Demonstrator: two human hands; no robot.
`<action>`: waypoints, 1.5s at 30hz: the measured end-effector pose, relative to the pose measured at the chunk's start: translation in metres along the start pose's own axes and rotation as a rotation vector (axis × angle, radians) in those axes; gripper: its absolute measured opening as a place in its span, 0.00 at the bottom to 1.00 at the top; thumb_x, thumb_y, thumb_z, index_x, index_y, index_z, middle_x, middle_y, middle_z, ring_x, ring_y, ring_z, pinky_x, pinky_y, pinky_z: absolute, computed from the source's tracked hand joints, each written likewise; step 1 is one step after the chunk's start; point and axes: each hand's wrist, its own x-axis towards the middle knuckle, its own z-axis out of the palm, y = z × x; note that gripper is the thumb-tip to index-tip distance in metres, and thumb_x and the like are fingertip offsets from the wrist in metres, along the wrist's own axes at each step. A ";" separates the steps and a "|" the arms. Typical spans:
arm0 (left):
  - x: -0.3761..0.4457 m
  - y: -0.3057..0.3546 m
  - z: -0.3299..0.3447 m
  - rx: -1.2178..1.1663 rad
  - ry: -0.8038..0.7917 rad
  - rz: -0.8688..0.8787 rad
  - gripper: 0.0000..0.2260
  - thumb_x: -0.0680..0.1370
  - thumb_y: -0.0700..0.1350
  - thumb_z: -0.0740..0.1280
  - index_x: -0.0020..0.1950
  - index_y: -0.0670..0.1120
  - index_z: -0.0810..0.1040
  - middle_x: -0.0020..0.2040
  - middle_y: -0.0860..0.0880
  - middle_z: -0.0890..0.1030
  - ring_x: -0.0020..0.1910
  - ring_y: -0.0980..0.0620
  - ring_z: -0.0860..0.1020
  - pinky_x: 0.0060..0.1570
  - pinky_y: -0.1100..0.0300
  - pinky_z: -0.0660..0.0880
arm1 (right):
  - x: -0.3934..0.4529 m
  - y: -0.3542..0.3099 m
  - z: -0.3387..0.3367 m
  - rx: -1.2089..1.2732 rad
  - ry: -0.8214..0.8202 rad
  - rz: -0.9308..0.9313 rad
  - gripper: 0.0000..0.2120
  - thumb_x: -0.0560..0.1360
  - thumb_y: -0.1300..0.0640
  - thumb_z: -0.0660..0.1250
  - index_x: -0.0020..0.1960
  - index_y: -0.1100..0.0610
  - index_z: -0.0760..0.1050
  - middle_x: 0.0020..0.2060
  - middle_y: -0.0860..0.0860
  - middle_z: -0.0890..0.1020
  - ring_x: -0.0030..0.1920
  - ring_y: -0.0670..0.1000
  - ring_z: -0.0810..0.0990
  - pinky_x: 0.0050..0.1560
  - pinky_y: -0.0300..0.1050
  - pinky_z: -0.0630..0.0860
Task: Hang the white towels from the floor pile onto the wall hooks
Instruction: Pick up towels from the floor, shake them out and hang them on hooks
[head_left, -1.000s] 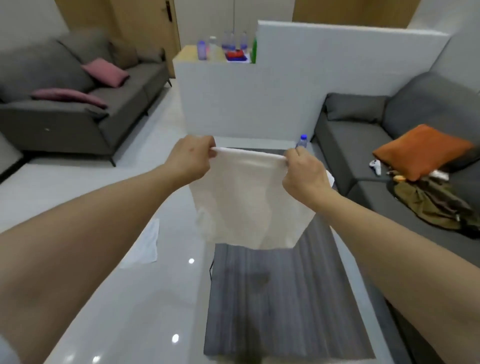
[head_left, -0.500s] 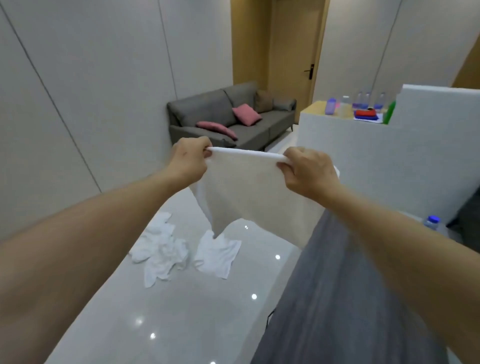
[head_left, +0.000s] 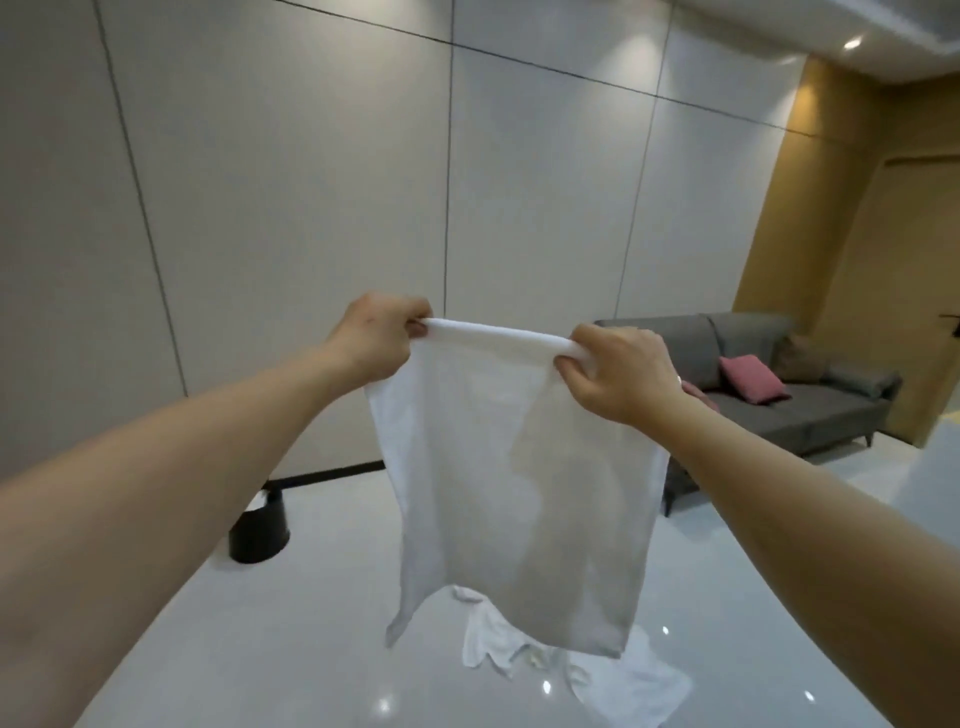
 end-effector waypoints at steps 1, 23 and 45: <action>0.000 -0.028 -0.017 0.005 0.020 -0.043 0.08 0.77 0.39 0.64 0.47 0.50 0.80 0.41 0.47 0.80 0.42 0.45 0.75 0.40 0.60 0.66 | 0.021 -0.025 0.013 0.049 0.017 -0.037 0.14 0.74 0.44 0.65 0.43 0.55 0.75 0.33 0.53 0.80 0.36 0.60 0.78 0.35 0.46 0.63; -0.148 -0.486 -0.338 0.545 0.343 -0.797 0.12 0.62 0.34 0.54 0.36 0.46 0.72 0.35 0.47 0.75 0.37 0.45 0.74 0.31 0.56 0.68 | 0.347 -0.627 0.242 0.878 0.297 -0.612 0.14 0.75 0.49 0.66 0.36 0.57 0.73 0.25 0.51 0.76 0.28 0.60 0.75 0.27 0.47 0.73; -0.283 -0.755 -0.558 1.031 0.260 -1.252 0.14 0.70 0.31 0.60 0.46 0.47 0.77 0.41 0.48 0.77 0.40 0.48 0.76 0.40 0.48 0.77 | 0.508 -1.110 0.277 1.191 0.243 -1.155 0.11 0.78 0.44 0.62 0.44 0.48 0.79 0.31 0.42 0.77 0.30 0.43 0.73 0.31 0.34 0.68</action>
